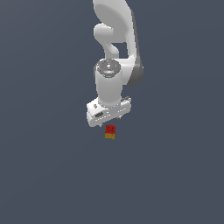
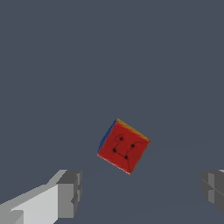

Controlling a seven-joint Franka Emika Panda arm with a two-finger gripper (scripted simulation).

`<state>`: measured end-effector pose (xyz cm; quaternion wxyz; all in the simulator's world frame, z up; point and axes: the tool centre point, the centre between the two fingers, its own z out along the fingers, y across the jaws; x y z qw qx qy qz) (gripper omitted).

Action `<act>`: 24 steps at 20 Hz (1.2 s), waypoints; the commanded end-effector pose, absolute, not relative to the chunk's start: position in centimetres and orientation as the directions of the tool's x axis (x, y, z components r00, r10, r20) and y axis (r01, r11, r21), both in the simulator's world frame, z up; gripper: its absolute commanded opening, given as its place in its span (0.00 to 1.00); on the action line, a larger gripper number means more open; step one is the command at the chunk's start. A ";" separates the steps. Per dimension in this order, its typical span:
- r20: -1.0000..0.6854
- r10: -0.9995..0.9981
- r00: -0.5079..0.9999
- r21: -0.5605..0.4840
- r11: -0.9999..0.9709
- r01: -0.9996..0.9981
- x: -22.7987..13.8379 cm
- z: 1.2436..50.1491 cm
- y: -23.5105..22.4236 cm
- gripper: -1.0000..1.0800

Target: Pick up the object and move it to a goal position.

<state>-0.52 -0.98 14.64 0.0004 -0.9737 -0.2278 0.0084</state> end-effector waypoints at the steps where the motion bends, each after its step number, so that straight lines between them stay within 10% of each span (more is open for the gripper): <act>1: -0.016 0.507 0.862 -0.004 -0.862 0.507 -0.6 14.2 -1.0 0.96; 24: -0.010 0.925 0.379 -0.004 -0.379 0.926 -1.0 10.0 -1.1 0.96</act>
